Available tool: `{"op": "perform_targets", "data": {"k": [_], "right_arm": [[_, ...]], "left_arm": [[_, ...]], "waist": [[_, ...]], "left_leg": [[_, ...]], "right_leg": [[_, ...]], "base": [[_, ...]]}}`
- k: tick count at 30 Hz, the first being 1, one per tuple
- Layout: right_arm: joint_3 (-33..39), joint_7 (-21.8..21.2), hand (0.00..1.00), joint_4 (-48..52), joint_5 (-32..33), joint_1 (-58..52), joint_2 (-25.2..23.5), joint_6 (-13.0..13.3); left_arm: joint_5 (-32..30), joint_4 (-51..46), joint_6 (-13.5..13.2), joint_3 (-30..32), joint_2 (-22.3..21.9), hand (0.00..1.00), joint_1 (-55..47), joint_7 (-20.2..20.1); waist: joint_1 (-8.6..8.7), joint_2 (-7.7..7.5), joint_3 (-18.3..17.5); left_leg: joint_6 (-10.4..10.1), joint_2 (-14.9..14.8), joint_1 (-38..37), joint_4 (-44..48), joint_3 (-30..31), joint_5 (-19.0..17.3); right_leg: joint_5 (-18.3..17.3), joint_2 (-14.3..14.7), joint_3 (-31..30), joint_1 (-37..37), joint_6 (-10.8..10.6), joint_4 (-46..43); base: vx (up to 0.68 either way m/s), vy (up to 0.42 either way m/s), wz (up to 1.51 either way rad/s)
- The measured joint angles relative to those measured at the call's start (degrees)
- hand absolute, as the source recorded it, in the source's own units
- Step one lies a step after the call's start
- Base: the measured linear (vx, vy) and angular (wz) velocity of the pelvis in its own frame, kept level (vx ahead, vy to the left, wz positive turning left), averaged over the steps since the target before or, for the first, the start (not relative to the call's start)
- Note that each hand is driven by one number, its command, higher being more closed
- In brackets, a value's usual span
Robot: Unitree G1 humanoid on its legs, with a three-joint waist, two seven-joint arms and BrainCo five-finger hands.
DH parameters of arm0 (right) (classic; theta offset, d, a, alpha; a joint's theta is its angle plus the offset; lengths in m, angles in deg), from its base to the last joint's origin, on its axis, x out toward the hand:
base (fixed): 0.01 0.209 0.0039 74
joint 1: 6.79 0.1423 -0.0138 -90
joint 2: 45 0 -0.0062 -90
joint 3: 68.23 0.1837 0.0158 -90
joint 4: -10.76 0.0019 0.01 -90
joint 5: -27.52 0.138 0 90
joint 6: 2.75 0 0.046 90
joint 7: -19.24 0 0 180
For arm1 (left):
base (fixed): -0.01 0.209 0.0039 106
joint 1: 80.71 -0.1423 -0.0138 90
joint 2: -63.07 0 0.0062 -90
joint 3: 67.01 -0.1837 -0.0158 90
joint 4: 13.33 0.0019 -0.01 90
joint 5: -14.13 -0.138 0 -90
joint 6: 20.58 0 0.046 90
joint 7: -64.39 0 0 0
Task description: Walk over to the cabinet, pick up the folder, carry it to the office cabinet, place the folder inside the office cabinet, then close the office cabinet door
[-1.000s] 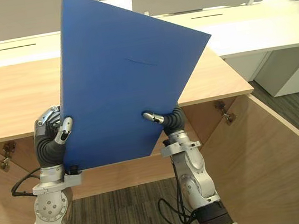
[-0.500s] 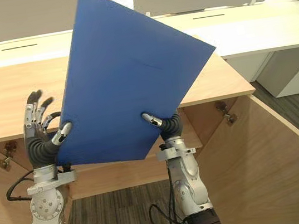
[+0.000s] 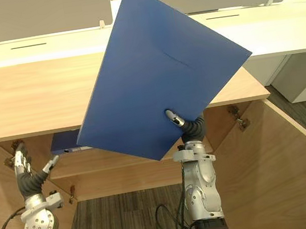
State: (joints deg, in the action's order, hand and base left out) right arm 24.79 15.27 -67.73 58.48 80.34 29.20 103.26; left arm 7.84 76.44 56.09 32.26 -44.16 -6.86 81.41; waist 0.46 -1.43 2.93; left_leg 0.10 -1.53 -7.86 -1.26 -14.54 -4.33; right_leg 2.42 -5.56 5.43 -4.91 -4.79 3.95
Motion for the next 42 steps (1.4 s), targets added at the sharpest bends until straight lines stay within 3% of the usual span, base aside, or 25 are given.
{"op": "perform_targets", "data": {"k": [4, 12, 18, 25, 27, 29, 31, 36, 42], "right_arm": [[0.4, 1.4, 1.0, 1.8, -3.1, -1.1, 0.2, -0.2], [-1.8, 4.6, 1.0, 2.9, -14.5, -1.1, 0.3, -0.2], [-8.8, 4.5, 1.0, 3.2, -21.6, -1.0, 3.1, 0.0], [-19.7, 3.0, 1.0, -4.2, -29.5, 1.4, 9.9, -0.8], [-21.8, 3.1, 1.0, -5.2, -31.2, 6.1, 11.4, -0.8], [-24.5, 3.3, 1.0, -9.1, -33.3, 14.4, 12.4, -1.1], [-25.7, 3.4, 1.0, -11.9, -35.7, 18.5, 13.8, -1.3], [-30.3, 3.9, 1.0, -14.5, -40.6, 20.1, 16.9, -1.5], [-27.3, 7.1, 1.0, -14.5, -42.7, 20.0, 18.8, -2.7]], "left_arm": [[4.7, 13.3, 3.5, 2.9, -0.7, 0.0, -1.1, -3.3], [4.9, 31.5, 5.4, 4.4, -0.3, 0.0, -0.6, -6.6], [3.4, 41.8, 5.5, 2.3, 1.8, 0.0, 0.2, -7.4], [1.6, 51.1, 5.8, -0.6, 6.0, 0.0, 2.5, -8.8], [1.7, 51.1, 5.7, -1.0, 6.8, 0.0, 4.7, -9.3], [1.8, 51.4, 5.7, -2.9, 8.4, 0.0, 9.3, -10.0], [2.2, 51.4, 5.4, -3.9, 8.5, 0.0, 12.7, -10.0], [4.4, 50.2, 4.6, -6.1, 9.7, 0.0, 16.2, -10.0], [5.1, 44.2, 3.9, -7.0, 10.3, 0.0, 17.2, -9.9]], "waist": [[-0.11, -0.01, 0.0], [-0.45, -0.01, 0.0], [-0.47, -0.2, -0.1], [-0.8, -0.41, 0.7], [-1.4, -0.46, 4.5], [-1.07, -0.27, 8.7], [-1.15, 0.13, 13.2], [-1.48, 1.11, 17.6], [-1.51, 2.6, 21.2]], "left_leg": [[0.0, 0.0, 0.2, -0.3, 0.1, 0.0], [0.0, 0.0, 0.3, -0.6, 0.1, 0.0], [0.0, -0.1, 0.8, -0.2, 0.0, 0.0], [0.0, -0.1, 2.2, 0.5, -0.4, 0.0], [0.1, -0.7, 5.9, 5.0, -1.2, -1.4], [0.7, -2.3, 16.4, 15.8, -0.6, -4.2], [1.1, -3.0, 20.6, 20.6, 0.1, -5.3], [0.6, -4.0, 33.1, 31.9, 1.7, -8.9], [0.9, -6.5, 46.9, 44.4, 2.6, -12.2]], "right_leg": [[0.0, 0.0, 0.2, 0.0, 0.0, 0.6], [0.0, 0.1, 0.2, 0.3, 0.0, 0.6], [0.0, 0.1, 0.0, 0.8, 0.0, 0.6], [0.1, 0.0, -0.5, 2.8, 0.0, -0.5], [-0.7, 0.0, -1.8, 7.0, 0.2, -4.7], [-2.0, -0.1, -2.0, 16.1, 0.5, -12.4], [-3.1, -0.3, -1.9, 19.8, 0.5, -17.0], [-7.5, -1.5, -1.8, 33.1, 0.7, -30.3], [-10.8, -2.0, -1.9, 46.8, 1.3, -42.6]], "base": [[0.0, -0.004, 0.01], [-0.02, -0.011, -0.01], [-0.03, -0.024, -0.01], [-0.06, -0.026, -0.03], [-0.13, -0.011, -0.22], [-0.24, -0.045, -0.06], [-0.21, -0.015, 0.11], [-0.24, 0.022, 0.12], [-0.15, -0.01, 0.03]]}}
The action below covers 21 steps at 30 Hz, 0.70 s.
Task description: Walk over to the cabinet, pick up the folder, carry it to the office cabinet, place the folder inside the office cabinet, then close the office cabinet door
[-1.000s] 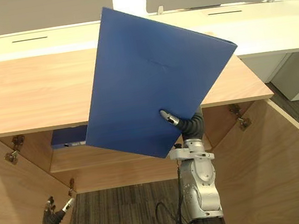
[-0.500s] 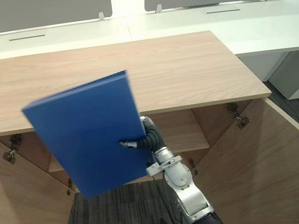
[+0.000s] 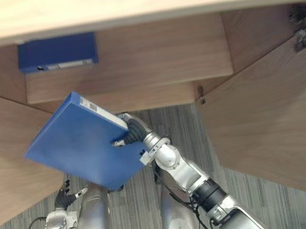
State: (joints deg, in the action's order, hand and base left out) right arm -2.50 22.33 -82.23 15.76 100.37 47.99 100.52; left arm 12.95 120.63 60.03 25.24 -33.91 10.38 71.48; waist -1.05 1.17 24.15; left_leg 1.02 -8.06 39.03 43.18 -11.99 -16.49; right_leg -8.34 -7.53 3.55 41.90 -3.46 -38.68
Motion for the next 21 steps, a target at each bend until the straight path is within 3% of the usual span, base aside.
{"op": "perform_targets", "data": {"k": [6, 11, 15, 21], "right_arm": [[7.9, 1.5, 1.0, 2.3, 3.7, 0.6, -0.7, -0.6], [18.8, 5.0, 1.0, 1.3, 16.4, 6.4, -1.0, -0.8], [24.4, 7.8, 1.0, -3.4, 24.1, 11.0, 0.3, -0.8], [31.2, 10.2, 1.0, -10.0, 36.3, 16.8, 2.3, -0.5]], "left_arm": [[0.7, -5.8, -0.5, 1.0, 0.2, 0.0, 3.1, -0.3], [3.6, -9.9, -1.0, 1.8, -0.8, 0.0, 6.6, 0.0], [4.8, -12.0, -1.1, 1.7, -3.0, 0.0, 8.0, 0.0], [6.2, -13.0, -1.5, 2.2, -2.9, 0.0, 8.7, 0.3]], "waist": [[-1.13, 0.35, 1.4], [-1.87, 0.34, 3.0], [-1.86, 0.36, 3.7], [-2.3, 0.36, 3.7]], "left_leg": [[-0.1, -1.5, 10.6, 7.9, 1.7, -1.5], [0.1, -2.5, 18.0, 12.0, 2.7, -1.6], [0.1, -2.8, 19.9, 13.4, 3.2, -1.8], [0.1, -3.1, 22.5, 14.1, 4.1, -1.9]], "right_leg": [[-2.7, -0.1, 0.4, 10.4, 0.5, -8.5], [-3.5, 0.0, 0.8, 17.4, 1.3, -12.8], [-3.8, 0.0, 1.2, 19.1, 1.6, -14.1], [-4.1, 0.0, 2.0, 21.3, 1.8, -14.8]], "base": [[-0.1, -0.039, 0.05], [-0.04, -0.047, 0.02], [0.0, -0.027, 0.01], [0.0, -0.051, 0.03]]}}
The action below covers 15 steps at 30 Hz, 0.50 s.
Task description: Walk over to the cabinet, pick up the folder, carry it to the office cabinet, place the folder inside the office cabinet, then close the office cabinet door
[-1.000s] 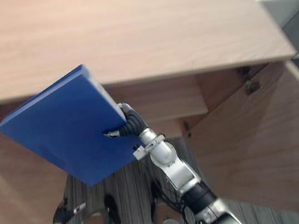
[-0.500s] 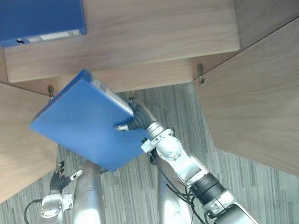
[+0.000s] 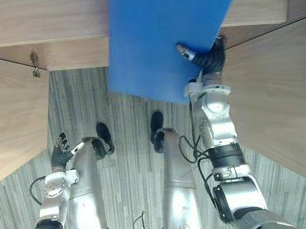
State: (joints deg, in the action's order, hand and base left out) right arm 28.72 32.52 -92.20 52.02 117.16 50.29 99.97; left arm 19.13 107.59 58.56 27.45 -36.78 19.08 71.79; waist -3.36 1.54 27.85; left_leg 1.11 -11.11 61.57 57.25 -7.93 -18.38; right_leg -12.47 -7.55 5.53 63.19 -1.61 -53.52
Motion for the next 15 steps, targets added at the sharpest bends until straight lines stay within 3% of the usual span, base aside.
{"op": "perform_targets", "data": {"k": [8, 15], "right_arm": [[3.7, 2.3, 1.0, -6.7, 13.7, 8.0, 1.6, 0.9], [8.0, 5.1, 1.0, -11.4, 20.8, 12.9, 1.5, 1.4]], "left_arm": [[1.7, -0.1, 0.0, -0.1, -0.2, 0.0, 0.0, 0.9], [2.5, 0.1, 0.0, -0.2, -0.6, 0.0, 0.0, 2.3]], "waist": [[-0.42, 0.0, -0.1], [-0.93, 0.04, -0.4]], "left_leg": [[0.0, -0.1, 0.5, -0.3, 0.1, 0.2], [-0.1, 0.2, 0.6, -1.5, 0.6, 0.8]], "right_leg": [[0.1, 0.0, 0.3, 0.3, 0.1, 0.5], [0.2, -0.1, 1.2, -0.1, 0.3, 1.5]], "base": [[-0.04, -0.048, 0.0], [-0.04, -0.051, 0.04]]}}
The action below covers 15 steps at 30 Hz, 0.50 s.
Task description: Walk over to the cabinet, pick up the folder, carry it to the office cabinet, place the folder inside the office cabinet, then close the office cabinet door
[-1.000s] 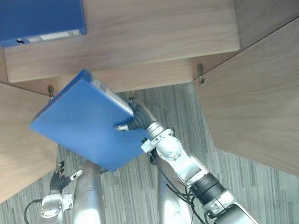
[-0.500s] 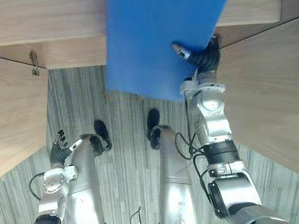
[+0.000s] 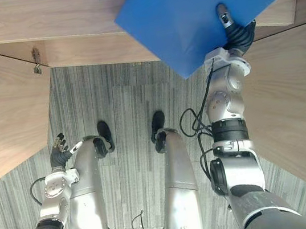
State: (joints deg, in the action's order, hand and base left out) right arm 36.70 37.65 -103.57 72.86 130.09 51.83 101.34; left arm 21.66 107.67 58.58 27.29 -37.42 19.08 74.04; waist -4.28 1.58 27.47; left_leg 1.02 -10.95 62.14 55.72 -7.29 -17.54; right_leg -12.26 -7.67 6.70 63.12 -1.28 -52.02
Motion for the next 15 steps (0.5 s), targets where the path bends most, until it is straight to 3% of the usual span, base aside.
{"op": "perform_targets", "data": {"k": [7, 15], "right_arm": [[1.0, 2.3, 1.0, -8.1, 5.0, 5.3, 0.0, 0.5], [0.7, 5.6, 1.0, -15.5, 9.4, 12.8, 2.4, 0.3]], "left_arm": [[1.2, 2.0, 0.7, -0.7, -0.3, 0.0, 0.0, 0.7], [1.4, 3.4, 0.7, -1.0, -0.4, 0.0, 0.1, 2.7]], "waist": [[-0.17, -0.03, -2.5], [0.48, 0.0, -2.6]], "left_leg": [[-0.7, 0.2, 0.0, -2.9, 0.6, 1.6], [-0.9, 0.3, 0.0, -4.8, 1.1, 3.0]], "right_leg": [[0.6, 0.0, 1.2, -0.2, 0.9, 2.2], [1.4, 0.0, 2.3, -0.7, 1.4, 4.0]], "base": [[-0.03, -0.06, 0.05], [-0.04, -0.034, 0.03]]}}
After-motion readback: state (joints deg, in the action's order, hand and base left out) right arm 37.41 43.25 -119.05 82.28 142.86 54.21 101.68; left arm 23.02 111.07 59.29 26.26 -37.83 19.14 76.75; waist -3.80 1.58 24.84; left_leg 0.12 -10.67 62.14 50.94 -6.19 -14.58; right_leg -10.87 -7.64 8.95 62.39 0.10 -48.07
